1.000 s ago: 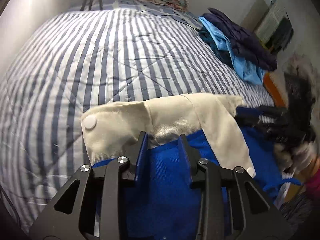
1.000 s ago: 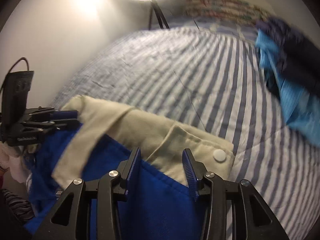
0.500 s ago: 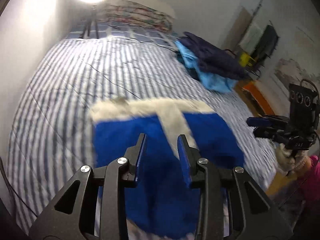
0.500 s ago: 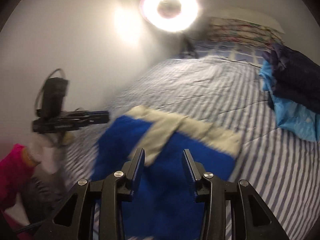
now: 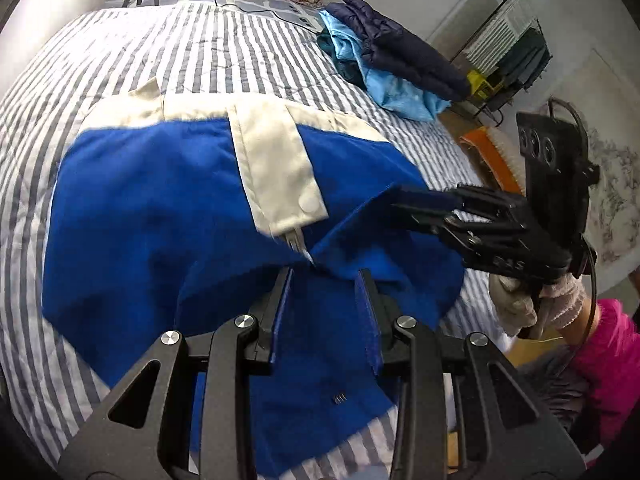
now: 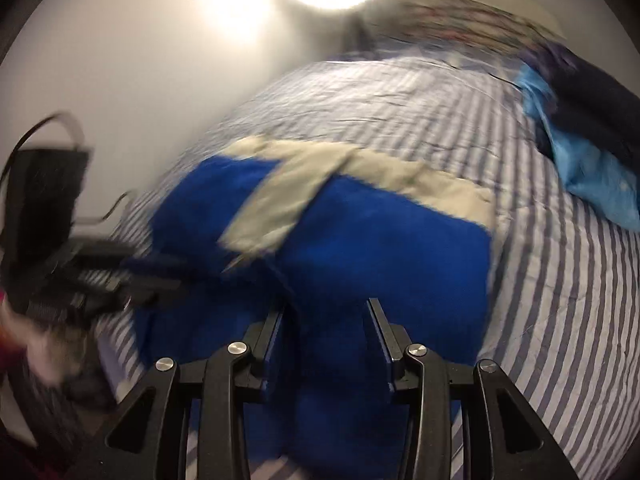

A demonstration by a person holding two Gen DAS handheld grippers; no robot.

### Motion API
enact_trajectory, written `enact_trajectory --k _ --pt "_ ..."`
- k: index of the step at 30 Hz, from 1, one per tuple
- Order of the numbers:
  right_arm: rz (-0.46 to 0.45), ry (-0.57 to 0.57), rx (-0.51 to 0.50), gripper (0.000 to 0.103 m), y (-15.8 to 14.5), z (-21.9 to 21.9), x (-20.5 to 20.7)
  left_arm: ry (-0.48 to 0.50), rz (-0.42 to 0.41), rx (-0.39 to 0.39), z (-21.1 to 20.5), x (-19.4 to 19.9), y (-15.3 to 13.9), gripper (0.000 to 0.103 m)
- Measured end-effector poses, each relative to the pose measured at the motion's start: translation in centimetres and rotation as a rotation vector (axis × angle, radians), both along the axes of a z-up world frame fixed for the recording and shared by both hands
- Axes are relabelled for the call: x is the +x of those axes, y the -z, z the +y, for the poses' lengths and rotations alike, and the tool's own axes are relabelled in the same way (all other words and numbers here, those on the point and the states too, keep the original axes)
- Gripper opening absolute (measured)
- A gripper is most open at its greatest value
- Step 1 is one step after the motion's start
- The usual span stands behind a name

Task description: Fold large clothes

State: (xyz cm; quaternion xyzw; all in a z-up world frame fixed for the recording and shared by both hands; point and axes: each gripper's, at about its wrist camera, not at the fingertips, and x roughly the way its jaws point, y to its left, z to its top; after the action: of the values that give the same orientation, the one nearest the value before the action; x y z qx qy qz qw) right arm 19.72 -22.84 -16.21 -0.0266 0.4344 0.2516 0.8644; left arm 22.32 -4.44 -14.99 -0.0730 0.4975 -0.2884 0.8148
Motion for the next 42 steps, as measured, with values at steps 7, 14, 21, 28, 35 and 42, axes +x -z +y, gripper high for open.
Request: enact_trajectory --k 7,14,21,28,35,42 --pt "-0.073 0.031 -0.086 0.035 -1.2 0.0 0.1 -0.077 -0.09 0.095 2.9 1.3 0.5 0.033" --pt "-0.106 -0.015 0.035 0.036 -3.0 -2.0 -3.6 -0.053 -0.15 0.066 4.8 -2.5 -0.4 0.033" --pt "0.042 0.05 -0.01 0.036 3.4 -2.9 -2.8 -0.071 -0.035 0.073 6.2 -2.9 4.4 0.033" --pt "0.019 0.04 0.006 0.036 1.9 -3.4 -5.5 -0.069 -0.07 0.042 7.1 -3.9 0.6 0.033" --pt "0.016 0.144 0.188 0.036 0.2 -6.9 -6.7 -0.194 -0.065 0.003 11.4 -1.7 -0.3 0.033" --pt "0.133 0.086 0.077 0.032 3.8 -4.7 -5.3 -0.199 0.078 0.096 12.4 -1.5 5.0 0.049"
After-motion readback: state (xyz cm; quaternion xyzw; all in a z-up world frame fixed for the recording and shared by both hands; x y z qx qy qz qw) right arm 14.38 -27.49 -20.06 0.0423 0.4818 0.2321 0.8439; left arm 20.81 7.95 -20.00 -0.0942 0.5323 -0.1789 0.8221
